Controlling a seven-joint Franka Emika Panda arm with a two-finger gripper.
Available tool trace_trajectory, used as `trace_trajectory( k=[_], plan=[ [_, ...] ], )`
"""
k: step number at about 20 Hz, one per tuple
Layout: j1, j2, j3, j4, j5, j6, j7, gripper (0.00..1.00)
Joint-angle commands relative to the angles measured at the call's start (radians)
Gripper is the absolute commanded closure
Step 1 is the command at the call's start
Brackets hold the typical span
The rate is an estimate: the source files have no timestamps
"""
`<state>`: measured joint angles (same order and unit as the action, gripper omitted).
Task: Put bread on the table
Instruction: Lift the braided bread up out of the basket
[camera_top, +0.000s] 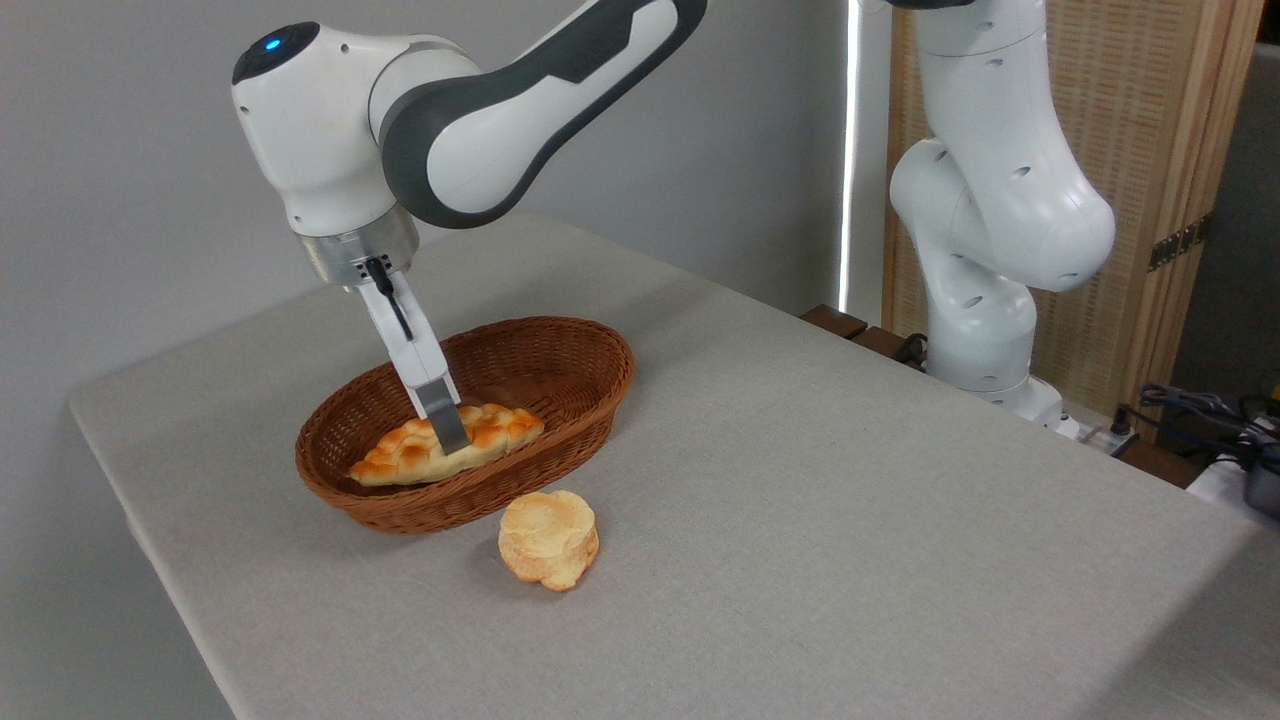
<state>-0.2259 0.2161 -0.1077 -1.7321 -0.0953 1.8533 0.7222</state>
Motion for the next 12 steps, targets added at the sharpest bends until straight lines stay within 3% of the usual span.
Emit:
trace_trajectory(
  k=[1,12],
  plan=[
    [-0.012,-0.012,0.003,0.009,0.0,-0.022,0.011,0.55],
    [-0.007,-0.099,0.008,0.017,-0.011,-0.075,0.011,0.54]
  ],
)
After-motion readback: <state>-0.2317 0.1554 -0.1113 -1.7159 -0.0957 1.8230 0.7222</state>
